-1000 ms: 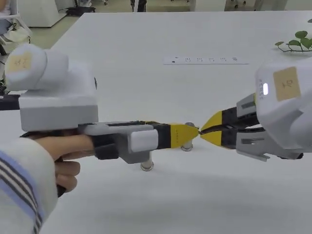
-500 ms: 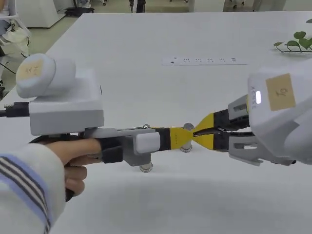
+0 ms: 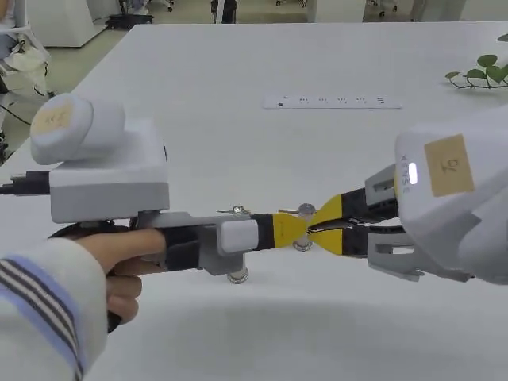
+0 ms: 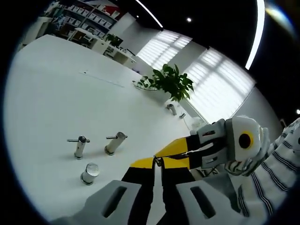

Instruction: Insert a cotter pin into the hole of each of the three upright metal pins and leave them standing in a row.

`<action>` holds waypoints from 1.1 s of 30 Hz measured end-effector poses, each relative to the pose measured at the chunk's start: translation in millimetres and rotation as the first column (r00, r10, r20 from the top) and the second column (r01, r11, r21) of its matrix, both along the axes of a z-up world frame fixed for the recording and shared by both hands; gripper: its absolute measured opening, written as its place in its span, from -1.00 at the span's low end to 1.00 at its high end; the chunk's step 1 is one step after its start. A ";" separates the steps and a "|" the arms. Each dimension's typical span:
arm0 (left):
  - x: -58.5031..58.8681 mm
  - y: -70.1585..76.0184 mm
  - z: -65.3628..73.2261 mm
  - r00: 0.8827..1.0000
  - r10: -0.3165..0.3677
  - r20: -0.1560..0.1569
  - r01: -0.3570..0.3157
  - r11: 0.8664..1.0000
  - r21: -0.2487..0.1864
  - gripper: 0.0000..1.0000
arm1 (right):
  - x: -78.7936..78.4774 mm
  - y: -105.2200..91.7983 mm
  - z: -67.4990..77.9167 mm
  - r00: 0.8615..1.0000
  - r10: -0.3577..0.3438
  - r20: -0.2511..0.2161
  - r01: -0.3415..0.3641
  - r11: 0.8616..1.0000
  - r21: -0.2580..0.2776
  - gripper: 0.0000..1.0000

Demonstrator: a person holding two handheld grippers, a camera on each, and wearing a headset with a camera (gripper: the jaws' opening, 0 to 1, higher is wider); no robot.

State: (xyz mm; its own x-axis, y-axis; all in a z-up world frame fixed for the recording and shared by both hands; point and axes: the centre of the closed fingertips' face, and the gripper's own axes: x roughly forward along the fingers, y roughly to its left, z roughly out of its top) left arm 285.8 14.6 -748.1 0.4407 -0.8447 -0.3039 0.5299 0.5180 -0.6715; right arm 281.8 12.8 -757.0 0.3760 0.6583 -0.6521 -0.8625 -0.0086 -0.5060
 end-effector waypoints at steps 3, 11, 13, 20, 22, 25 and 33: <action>-1.1 0.4 -1.8 1.000 -0.004 -0.002 0.004 1.000 0.008 -0.95 | -1.6 0.8 -1.3 1.000 0.002 -0.005 -0.003 1.000 -0.002 -0.95; -3.2 1.5 -7.6 1.000 -0.012 -0.010 0.012 1.000 0.029 -0.96 | -4.1 2.3 -4.7 1.000 0.009 -0.010 -0.009 1.000 -0.009 -0.94; -4.6 1.9 -8.8 1.000 -0.022 -0.010 0.022 0.999 0.035 -0.96 | -5.2 3.0 -5.1 1.000 0.010 -0.014 -0.010 1.000 -0.009 -0.94; -6.4 2.4 -11.8 0.999 -0.034 -0.005 0.034 0.998 0.053 -0.97 | -7.7 3.8 -7.4 1.000 0.015 -0.021 -0.016 1.000 -0.016 -0.94; -6.7 2.0 -12.0 0.999 -0.037 0.007 0.036 0.997 0.065 -0.97 | -7.7 3.5 -8.3 1.000 0.015 -0.023 -0.016 1.000 -0.018 -0.94; -6.9 1.5 -11.6 0.998 -0.042 0.040 0.039 0.996 0.086 -0.98 | -7.8 3.5 -8.4 1.000 0.016 -0.023 -0.016 1.000 -0.020 -0.94; -6.0 1.4 -11.0 0.997 -0.042 0.057 0.037 0.995 0.090 -1.00 | -7.8 2.2 -6.7 1.000 0.012 -0.025 -0.013 1.000 -0.013 -0.94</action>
